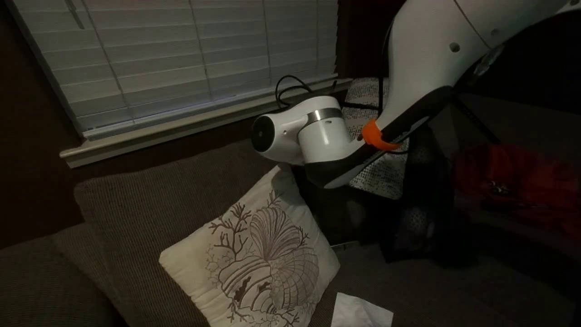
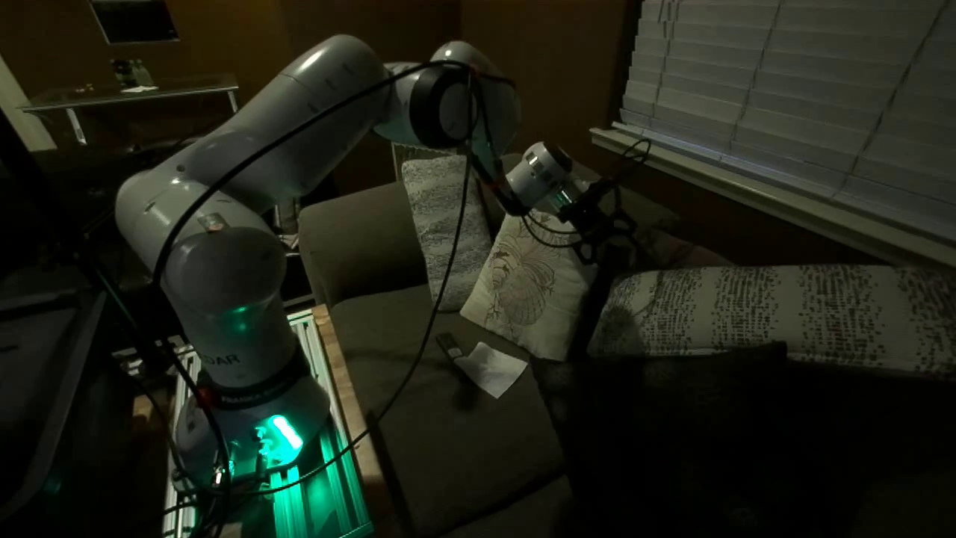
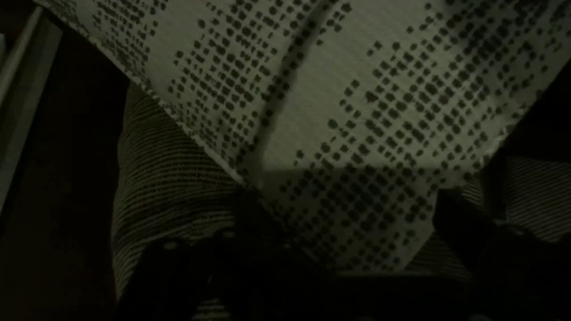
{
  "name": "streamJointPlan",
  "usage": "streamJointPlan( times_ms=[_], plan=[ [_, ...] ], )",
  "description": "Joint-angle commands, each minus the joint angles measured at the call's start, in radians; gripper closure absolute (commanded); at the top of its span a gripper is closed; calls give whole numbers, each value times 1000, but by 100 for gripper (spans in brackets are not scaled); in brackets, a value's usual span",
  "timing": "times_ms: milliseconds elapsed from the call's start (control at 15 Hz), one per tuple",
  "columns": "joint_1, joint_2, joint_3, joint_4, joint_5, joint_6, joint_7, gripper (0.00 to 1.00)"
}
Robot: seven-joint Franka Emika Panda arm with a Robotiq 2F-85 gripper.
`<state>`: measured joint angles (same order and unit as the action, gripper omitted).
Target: Move the long white pillow to the right
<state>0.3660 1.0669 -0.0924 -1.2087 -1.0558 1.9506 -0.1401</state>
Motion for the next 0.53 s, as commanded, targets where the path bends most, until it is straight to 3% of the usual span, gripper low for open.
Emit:
streamJointPlan(
  times_ms=[0,200,267,467],
  plan=[
    [-42,113,22,124,-20,37,64,0],
    [-97,124,93,125,64,120,39,0],
    [-62,106,48,89,24,80,67,0],
    [-83,117,71,101,43,114,63,0]
  ],
)
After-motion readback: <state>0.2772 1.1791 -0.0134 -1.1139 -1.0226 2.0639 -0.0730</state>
